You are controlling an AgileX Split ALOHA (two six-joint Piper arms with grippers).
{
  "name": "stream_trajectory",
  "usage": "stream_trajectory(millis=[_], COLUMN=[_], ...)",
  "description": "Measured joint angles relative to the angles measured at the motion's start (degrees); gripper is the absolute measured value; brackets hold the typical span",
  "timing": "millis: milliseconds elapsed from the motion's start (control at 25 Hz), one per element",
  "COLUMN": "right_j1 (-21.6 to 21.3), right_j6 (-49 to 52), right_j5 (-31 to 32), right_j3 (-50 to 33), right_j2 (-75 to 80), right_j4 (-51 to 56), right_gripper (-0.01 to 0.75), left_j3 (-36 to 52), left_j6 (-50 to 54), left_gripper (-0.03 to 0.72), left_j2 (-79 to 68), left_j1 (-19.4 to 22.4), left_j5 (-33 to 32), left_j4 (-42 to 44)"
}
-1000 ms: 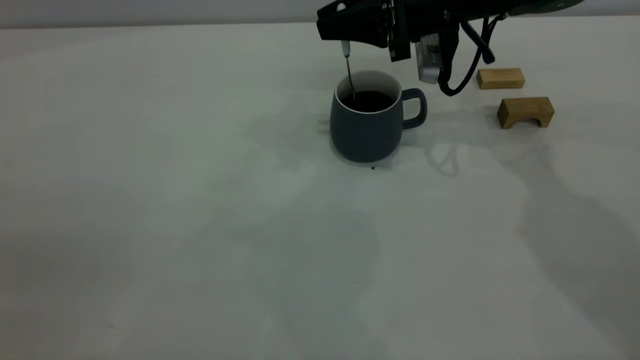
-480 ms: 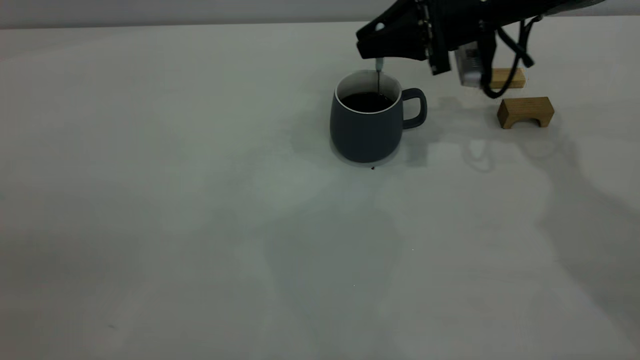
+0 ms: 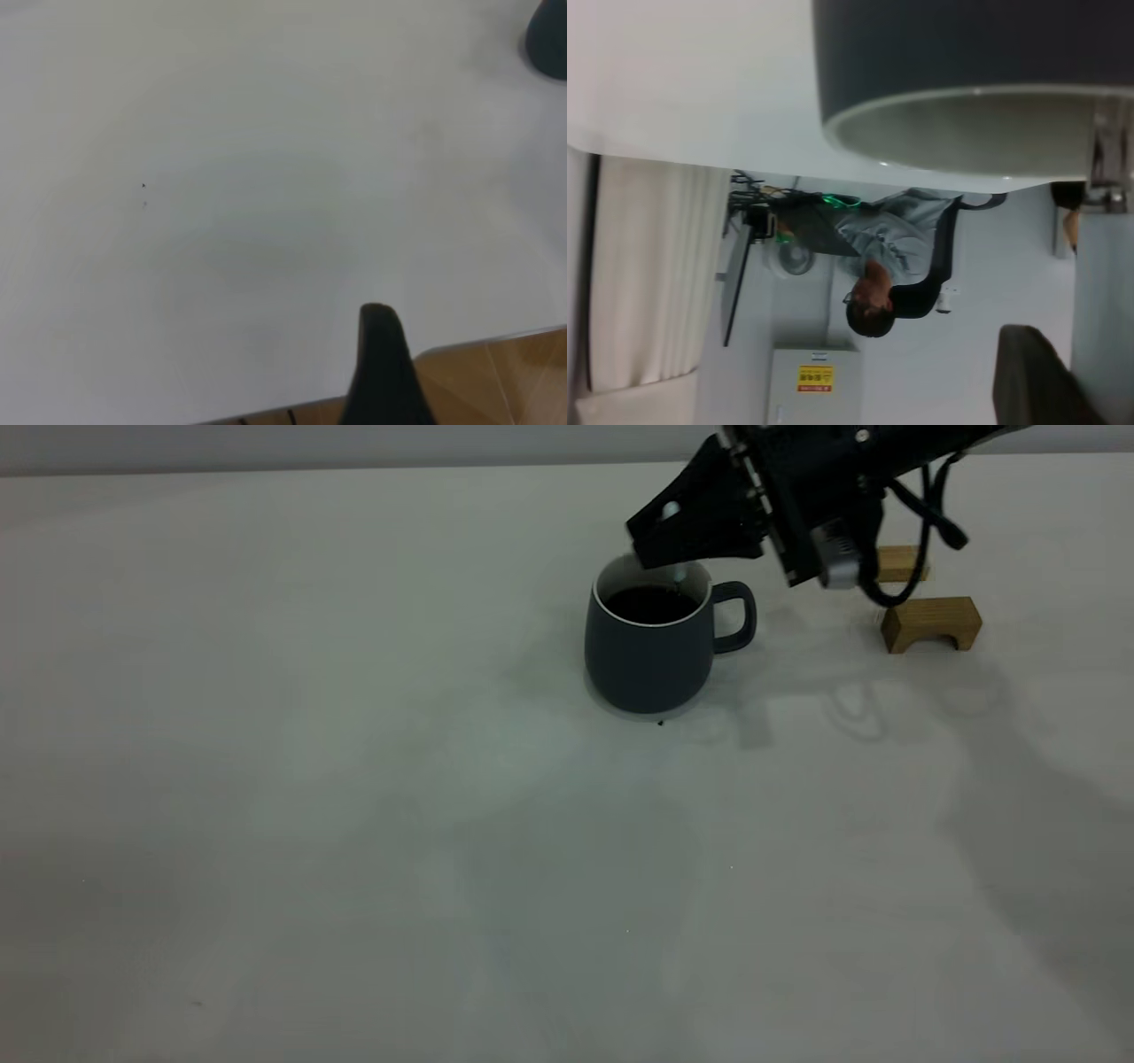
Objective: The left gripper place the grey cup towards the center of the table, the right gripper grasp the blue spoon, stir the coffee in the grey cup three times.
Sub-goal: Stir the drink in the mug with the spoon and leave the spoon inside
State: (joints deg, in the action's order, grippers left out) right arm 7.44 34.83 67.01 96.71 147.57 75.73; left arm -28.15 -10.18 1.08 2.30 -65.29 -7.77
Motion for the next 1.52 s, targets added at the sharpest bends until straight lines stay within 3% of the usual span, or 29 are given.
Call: stream_trajectory(millis=[320, 480, 640, 1000, 1240, 1520], right_j1=[2.8, 2.7, 1.1, -4.0, -3.3, 1.4], right_j6=[1.1, 0.6, 0.5, 0.0, -0.5, 0.0], right_j5=[-0.7, -6.8, -8.2, -0.5, -0.1, 0.1], right_j3=[0.0, 0.0, 0.0, 0.0, 0.4, 0.4], right_j2=[0.8, 0.8, 0.8, 0.0, -0.4, -0.4], right_j4=[13.0, 14.9, 12.7, 0.0, -3.1, -1.9], right_gripper=[0.129, 0.129, 0.129, 0.129, 0.126, 0.125], left_j3=[0.0, 0.0, 0.0, 0.0, 0.0, 0.0], left_j6=[0.0, 0.0, 0.0, 0.0, 0.0, 0.0], left_gripper=[0.585, 0.585, 0.585, 0.585, 0.585, 0.585], left_j2=[0.0, 0.0, 0.0, 0.0, 0.0, 0.0], left_j1=[0.0, 0.0, 0.0, 0.0, 0.0, 0.0], left_j5=[0.0, 0.0, 0.0, 0.0, 0.0, 0.0], left_j4=[0.0, 0.0, 0.0, 0.0, 0.0, 0.0])
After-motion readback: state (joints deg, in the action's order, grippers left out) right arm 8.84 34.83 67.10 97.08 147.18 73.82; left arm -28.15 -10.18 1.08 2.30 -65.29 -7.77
